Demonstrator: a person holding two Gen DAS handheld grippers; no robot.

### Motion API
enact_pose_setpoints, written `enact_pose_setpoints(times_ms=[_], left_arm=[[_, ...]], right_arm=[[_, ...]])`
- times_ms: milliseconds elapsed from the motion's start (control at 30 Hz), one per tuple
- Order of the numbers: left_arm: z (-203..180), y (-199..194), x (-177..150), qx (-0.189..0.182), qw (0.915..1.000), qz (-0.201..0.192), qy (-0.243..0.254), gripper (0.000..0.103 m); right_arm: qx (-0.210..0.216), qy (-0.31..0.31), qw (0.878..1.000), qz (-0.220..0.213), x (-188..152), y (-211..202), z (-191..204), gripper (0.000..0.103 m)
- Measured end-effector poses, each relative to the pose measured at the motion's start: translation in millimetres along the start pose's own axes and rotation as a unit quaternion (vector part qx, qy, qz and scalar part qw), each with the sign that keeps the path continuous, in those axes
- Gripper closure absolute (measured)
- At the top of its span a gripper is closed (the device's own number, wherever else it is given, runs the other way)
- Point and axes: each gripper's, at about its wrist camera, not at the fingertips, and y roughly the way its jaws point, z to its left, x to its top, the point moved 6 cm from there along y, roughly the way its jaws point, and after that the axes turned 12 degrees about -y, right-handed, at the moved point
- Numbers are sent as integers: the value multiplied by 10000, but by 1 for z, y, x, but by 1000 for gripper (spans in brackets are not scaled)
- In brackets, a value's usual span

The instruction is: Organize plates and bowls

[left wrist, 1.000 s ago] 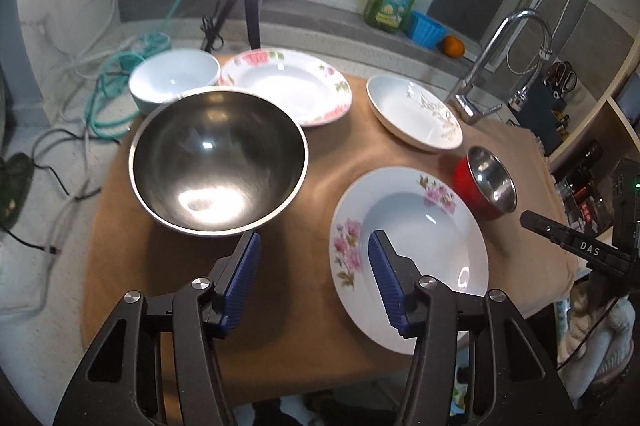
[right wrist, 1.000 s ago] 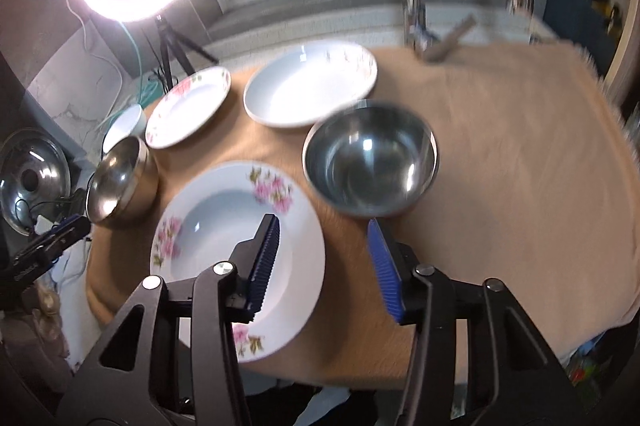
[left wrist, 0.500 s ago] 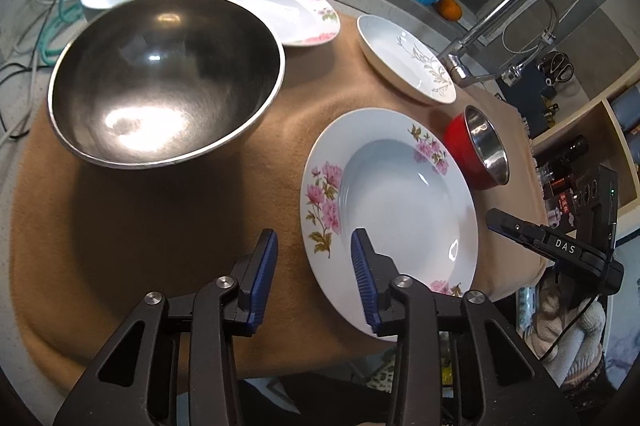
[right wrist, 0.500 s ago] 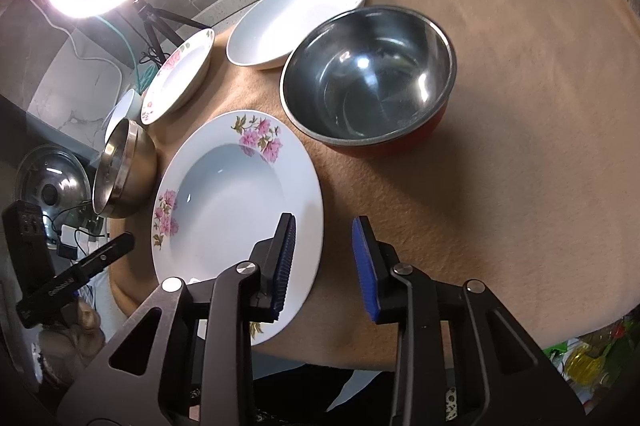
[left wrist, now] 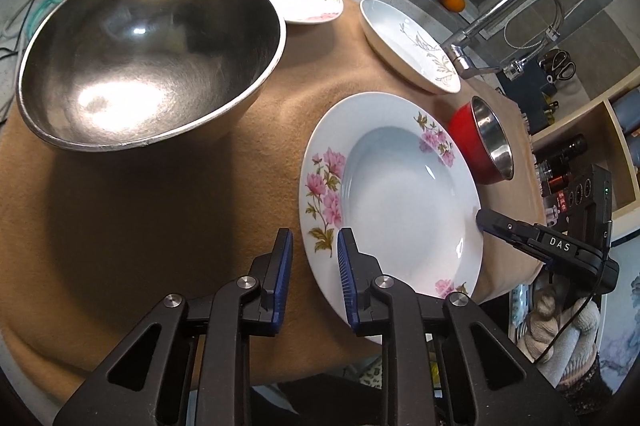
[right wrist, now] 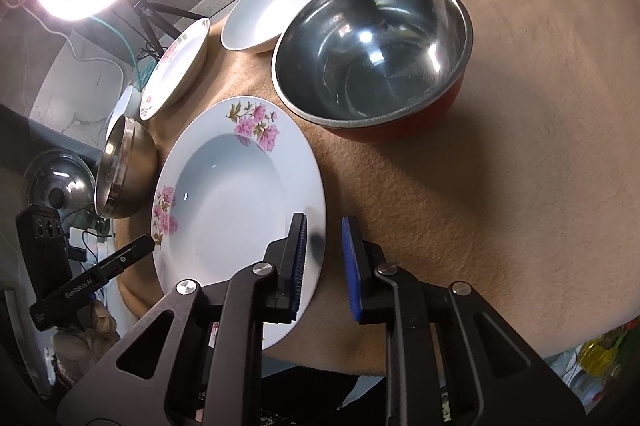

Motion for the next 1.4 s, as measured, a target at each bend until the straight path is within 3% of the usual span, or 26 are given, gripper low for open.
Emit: enact_pose_setpoints(times_ms=[200, 1400], left_arm=[[0, 4, -1, -79, 9999, 85, -33, 89], [11, -3, 7, 9, 9997, -62, -223, 89]], right_arm=[[124, -5, 9999, 14, -1, 1, 0, 89], [208, -302, 9990, 242, 4, 16, 28, 91]])
